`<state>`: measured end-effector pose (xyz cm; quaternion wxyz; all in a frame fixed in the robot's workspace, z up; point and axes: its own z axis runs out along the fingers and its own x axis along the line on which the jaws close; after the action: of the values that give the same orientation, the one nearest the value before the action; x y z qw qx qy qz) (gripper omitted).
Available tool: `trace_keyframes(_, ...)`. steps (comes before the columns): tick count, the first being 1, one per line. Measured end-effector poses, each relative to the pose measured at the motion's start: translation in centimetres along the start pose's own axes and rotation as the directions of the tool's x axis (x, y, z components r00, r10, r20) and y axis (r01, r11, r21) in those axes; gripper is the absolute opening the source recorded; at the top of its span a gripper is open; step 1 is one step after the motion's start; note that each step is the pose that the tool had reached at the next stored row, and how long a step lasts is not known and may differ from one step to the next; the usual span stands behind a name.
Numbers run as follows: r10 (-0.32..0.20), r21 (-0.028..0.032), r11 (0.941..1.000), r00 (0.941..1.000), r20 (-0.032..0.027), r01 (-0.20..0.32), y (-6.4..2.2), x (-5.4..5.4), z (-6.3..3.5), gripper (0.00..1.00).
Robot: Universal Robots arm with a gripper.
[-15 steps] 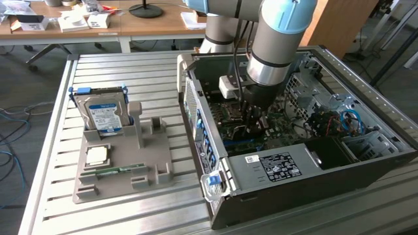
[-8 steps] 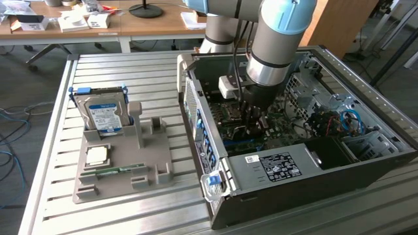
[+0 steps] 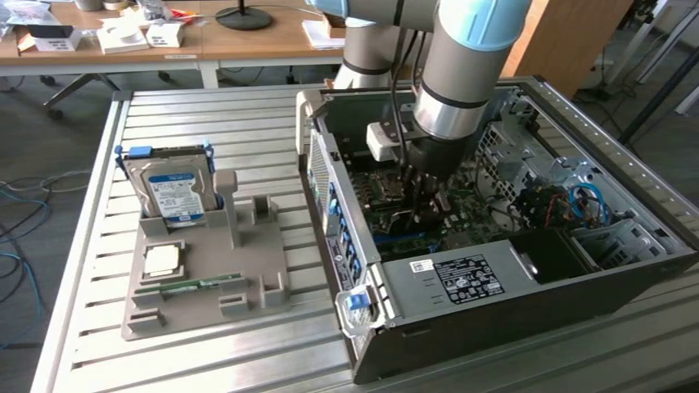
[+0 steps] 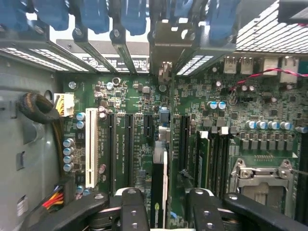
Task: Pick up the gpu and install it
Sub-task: 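Insert the gpu into the slot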
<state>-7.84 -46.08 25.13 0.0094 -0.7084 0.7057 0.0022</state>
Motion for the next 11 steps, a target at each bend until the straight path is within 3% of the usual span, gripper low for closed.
trace_keyframes(11,0.0,0.0,1.0,1.0,0.0,0.0,-0.05,-0.1,-4.83,0.4)
